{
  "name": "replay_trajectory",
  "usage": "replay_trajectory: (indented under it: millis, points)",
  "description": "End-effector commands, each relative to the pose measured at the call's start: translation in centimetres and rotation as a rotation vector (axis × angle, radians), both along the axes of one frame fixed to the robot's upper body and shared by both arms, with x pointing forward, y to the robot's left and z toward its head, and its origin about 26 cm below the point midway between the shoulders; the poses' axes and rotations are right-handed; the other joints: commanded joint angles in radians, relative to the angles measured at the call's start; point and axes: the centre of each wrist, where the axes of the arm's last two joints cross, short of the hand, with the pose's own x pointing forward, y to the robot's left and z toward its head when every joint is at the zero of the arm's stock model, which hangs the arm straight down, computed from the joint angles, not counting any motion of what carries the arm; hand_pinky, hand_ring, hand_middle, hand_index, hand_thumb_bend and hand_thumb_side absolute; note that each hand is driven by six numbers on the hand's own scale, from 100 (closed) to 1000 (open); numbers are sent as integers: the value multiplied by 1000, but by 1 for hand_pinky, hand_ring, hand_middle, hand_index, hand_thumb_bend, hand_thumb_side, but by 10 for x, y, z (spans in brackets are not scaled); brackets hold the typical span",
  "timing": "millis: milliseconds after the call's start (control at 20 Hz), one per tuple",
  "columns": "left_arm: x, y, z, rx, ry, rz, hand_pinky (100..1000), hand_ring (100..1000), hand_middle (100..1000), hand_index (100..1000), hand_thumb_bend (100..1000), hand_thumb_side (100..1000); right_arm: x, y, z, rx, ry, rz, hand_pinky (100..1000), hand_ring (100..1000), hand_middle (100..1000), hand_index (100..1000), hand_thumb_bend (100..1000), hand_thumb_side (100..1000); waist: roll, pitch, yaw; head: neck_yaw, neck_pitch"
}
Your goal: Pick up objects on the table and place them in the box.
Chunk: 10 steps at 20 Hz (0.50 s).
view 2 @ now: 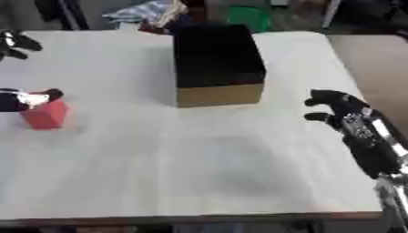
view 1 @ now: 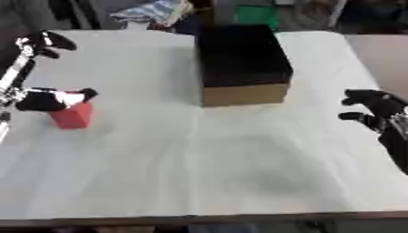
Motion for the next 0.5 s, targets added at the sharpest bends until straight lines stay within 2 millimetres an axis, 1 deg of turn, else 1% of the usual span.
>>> replay_trajectory:
  millis: [50,300,500]
  points:
    - [2,15,22,142,15,31,763,796,723,757,684,171,0,-3,9,-23,-30,6,776,1000,714,827,100,748,4,-15,-2,0,5]
    - [7,30,27,298,111,63,781,794,725,764,703,179,0,-4,9,-28,-27,6,776,1000,714,827,100,748,6,-17,-7,-3,3]
    - [11,40,28,375,183,73,788,793,726,767,710,185,0,-4,9,-31,-25,7,776,1000,714,827,100,748,9,-19,-8,-4,-2]
